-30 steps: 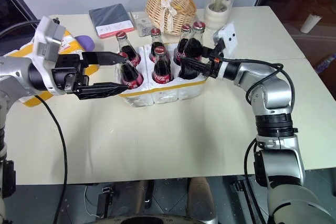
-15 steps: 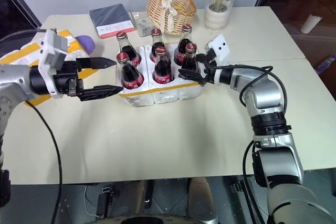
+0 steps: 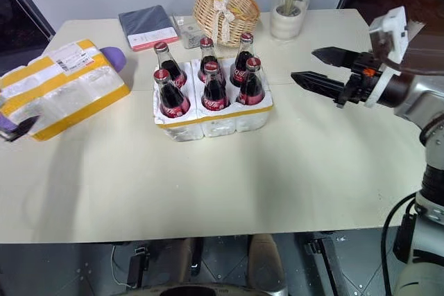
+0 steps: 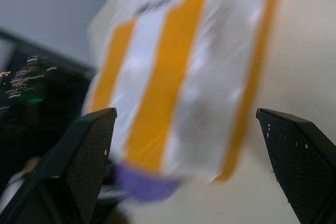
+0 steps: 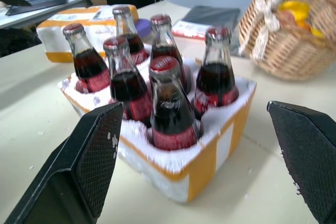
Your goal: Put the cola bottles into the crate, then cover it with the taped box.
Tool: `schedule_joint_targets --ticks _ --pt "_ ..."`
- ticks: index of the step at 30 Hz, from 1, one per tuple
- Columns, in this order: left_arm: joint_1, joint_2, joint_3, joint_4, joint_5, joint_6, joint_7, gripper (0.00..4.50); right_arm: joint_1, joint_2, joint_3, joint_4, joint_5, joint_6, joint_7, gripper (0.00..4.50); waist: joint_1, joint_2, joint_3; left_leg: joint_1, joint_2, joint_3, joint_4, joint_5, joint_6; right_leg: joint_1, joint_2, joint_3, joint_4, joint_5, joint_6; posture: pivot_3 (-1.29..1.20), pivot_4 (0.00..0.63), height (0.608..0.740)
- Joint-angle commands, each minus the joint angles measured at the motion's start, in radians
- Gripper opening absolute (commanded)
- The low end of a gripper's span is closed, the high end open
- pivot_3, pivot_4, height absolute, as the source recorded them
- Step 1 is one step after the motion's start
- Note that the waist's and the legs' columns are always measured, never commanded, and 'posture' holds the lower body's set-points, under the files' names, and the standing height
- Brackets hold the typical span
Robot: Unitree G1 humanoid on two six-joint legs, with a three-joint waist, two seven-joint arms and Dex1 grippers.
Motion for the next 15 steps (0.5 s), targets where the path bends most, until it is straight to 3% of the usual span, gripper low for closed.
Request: schedule_joint_targets --ticks 1,7,15 --pt "-0.047 0.040 -0.108 0.229 0.171 -0.188 0.147 4.50 -0.009 -0.036 -0.034 0.018 -0.005 -0.034 -0.010 4.46 0.002 0.000 0.000 0.000 0.000 0.000 0.000 0.000 0.000 0.000 0.000 0.000 0.000 0.000 0.000 0.00 0.150 0.736" --pt "-0.358 -0.036 -0.373 0.653 0.353 -0.337 0.328 4.50 0.001 -0.067 -0.041 0.023 0.002 -0.044 -0.013 4.46 0.025 0.000 -0.001 0.000 0.000 0.000 0.000 0.000 0.000 -0.001 0.000 0.000 0.001 0.000 0.001 0.00 0.150 0.736" --pt "-0.660 -0.147 -0.558 0.960 0.464 -0.384 0.472 4.50 0.044 -0.148 -0.115 0.008 0.019 -0.018 -0.018 4.46 0.029 -0.002 -0.002 -0.001 -0.001 0.000 0.002 0.000 0.000 0.000 0.000 -0.001 0.002 0.001 0.002 0.00 0.150 0.736"
